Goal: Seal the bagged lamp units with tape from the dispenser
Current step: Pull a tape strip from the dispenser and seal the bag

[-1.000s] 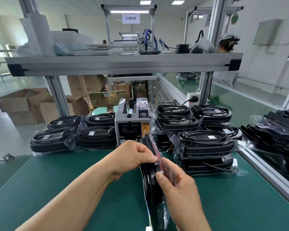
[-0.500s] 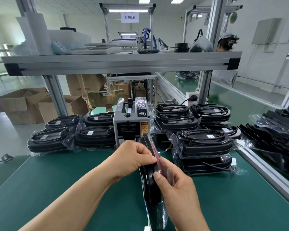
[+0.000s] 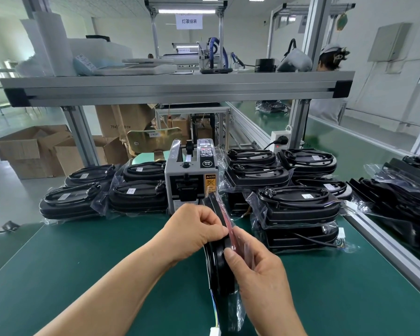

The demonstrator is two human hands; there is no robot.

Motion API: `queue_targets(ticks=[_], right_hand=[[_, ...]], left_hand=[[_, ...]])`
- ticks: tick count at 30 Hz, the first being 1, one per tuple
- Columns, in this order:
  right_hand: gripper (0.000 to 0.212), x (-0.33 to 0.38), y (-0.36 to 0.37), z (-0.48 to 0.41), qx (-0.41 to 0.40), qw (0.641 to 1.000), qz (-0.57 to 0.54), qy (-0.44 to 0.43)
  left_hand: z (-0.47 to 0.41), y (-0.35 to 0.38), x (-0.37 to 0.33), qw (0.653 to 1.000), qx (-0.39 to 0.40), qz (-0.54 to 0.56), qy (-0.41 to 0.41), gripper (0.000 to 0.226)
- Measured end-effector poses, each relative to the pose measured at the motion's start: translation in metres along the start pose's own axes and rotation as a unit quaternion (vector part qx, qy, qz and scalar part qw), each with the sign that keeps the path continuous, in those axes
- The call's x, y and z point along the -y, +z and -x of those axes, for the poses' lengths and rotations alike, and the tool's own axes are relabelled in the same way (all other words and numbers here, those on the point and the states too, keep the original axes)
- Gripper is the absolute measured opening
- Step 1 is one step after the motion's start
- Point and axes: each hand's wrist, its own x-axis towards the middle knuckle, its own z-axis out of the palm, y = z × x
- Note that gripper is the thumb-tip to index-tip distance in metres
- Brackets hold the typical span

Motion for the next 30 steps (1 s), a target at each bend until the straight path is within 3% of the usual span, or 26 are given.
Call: queue_targets(ticks=[4, 8, 12, 17, 24, 30], right_hand=[[0.046, 0.001, 0.0, 0.001, 0.006, 1.0, -0.01, -0.007], [0.049, 0.001, 0.0, 0.0, 0.01, 1.0, 0.017, -0.019], [0.047, 0.0, -0.001, 0.0, 0.014, 1.0, -0.007, -0.005], [0.042, 0.001, 0.001, 0.001, 0.013, 0.999, -0.031, 0.011], [0.045, 0.002, -0.001, 0.002, 0.016, 1.0, -0.005, 0.01], [0.044, 0.003, -0.003, 0.001, 0.038, 0.999, -0.014, 0.032]], left_hand=[[0.002, 0.012, 0.006, 0.996, -0.076, 0.027, -0.041, 0.025], [0.003, 0.025, 0.012, 0.988, -0.137, 0.057, -0.04, 0.016], [0.013, 0.024, 0.019, 0.992, -0.096, 0.087, -0.007, 0.027], [0.02, 0.018, 0.018, 0.992, -0.059, 0.11, -0.028, 0.05], [0.017, 0.01, 0.017, 0.965, -0.009, 0.25, -0.078, 0.026], [0.016, 0.013, 0.016, 0.96, -0.034, 0.264, -0.092, 0.019]])
